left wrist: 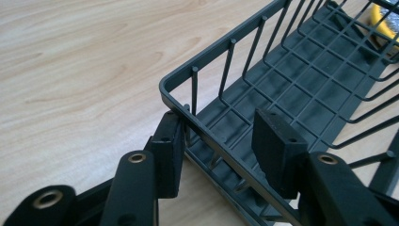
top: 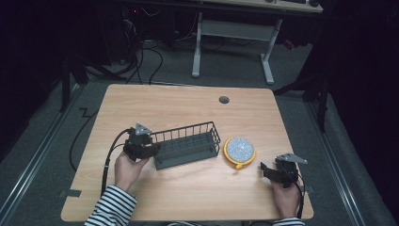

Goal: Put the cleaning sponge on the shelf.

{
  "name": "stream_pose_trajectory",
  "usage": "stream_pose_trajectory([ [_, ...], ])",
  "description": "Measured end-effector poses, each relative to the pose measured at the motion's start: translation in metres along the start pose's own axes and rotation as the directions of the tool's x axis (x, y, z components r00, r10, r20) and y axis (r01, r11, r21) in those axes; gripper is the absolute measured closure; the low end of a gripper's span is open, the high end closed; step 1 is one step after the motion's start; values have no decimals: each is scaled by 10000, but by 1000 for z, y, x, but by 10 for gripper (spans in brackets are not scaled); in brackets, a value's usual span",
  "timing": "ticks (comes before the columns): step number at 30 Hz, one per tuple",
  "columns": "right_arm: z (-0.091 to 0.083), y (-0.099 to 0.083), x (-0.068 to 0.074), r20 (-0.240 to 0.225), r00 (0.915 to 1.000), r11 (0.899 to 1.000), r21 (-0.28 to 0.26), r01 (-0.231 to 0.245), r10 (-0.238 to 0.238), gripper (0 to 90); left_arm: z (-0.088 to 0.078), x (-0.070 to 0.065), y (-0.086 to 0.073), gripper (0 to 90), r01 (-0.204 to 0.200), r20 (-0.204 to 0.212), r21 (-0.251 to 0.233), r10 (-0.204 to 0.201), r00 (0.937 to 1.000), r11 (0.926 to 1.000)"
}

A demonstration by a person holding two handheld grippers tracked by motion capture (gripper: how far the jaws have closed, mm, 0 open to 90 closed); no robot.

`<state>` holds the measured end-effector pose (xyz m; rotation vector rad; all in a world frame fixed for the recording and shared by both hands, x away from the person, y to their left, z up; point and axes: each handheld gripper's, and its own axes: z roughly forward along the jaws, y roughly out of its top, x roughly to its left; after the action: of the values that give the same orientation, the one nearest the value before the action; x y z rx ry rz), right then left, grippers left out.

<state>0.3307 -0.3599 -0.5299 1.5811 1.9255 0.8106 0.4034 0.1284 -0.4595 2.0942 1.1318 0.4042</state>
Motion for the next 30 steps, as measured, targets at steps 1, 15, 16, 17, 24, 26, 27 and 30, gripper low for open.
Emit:
stream_pose_trajectory([
  [1, 0, 0, 0, 9, 10000, 10000, -1, -8, 8, 322, -1, -2, -1, 544, 18, 33, 9, -18, 10000, 10000],
  [15, 0, 0, 0, 0, 10000, 10000, 8, -48, 48, 322, -18, 1, 3, 297, 502, 356, -380, -488, 9982, 9980],
  [16, 0, 0, 0, -2, 10000, 10000, 7, -33, 33, 322, -20, 2, 4, 281, 544, 334, -420, -531, 9980, 9976],
  [17, 0, 0, 0, -1, 10000, 10000, 4, -32, 32, 322, -22, 4, 5, 278, 574, 325, -466, -560, 9979, 9973],
  [24, 0, 0, 0, 13, 10000, 10000, 14, -46, 46, 322, -33, 12, 1, 272, 751, 296, -693, -731, 9969, 9948],
  [26, 0, 0, 0, 15, 10000, 10000, 18, -70, 70, 322, -37, 15, -2, 273, 800, 253, -769, -782, 9966, 9938],
  [27, 0, 0, 0, 17, 10000, 10000, 19, -54, 54, 322, -38, 16, -3, 273, 834, 246, -813, -817, 9964, 9932],
  [30, 0, 0, 0, 22, 10000, 10000, 32, -38, 38, 322, -44, 22, -10, 274, 895, 218, -890, -879, 9959, 9920],
])
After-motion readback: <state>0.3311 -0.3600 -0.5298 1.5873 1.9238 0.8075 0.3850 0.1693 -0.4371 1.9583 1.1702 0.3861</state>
